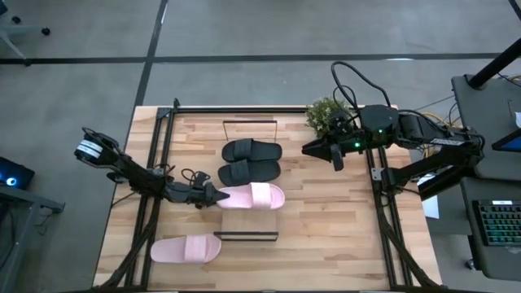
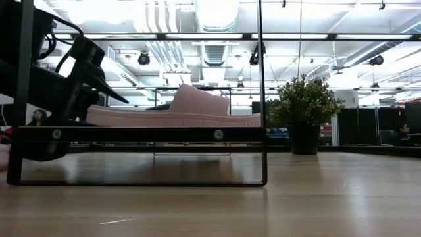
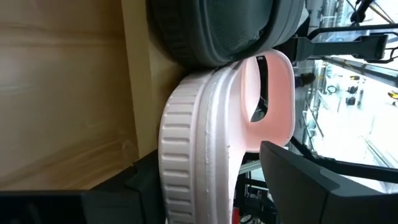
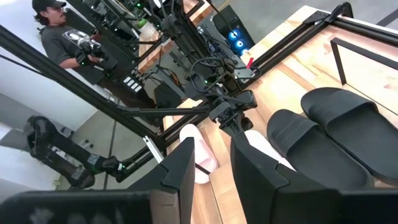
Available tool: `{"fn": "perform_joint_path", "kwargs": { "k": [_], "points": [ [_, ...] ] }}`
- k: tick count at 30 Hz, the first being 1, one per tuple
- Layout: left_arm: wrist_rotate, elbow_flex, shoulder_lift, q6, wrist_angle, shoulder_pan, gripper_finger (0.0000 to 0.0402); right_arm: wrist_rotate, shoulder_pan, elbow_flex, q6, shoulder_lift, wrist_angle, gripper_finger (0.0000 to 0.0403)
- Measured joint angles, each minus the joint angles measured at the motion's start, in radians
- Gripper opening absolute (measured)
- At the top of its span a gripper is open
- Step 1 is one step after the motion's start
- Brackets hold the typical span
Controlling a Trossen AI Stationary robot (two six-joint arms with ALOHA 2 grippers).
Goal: Pick and place slides into the shelf
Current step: Put the right light pink slide on the shelf
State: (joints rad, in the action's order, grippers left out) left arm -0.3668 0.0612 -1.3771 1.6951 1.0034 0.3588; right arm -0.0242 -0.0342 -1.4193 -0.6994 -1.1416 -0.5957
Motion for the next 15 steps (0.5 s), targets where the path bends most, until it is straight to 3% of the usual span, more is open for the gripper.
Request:
{"fn": "perform_joint_path", "kwargs": {
  "k": [15],
  "points": [
    [0.099,0.061,0.176,-0.053,-0.311,-0.059,0.0216,0.000,0.000,0.000,0.000,0.000,0.000,0.0102]
  ]
}}
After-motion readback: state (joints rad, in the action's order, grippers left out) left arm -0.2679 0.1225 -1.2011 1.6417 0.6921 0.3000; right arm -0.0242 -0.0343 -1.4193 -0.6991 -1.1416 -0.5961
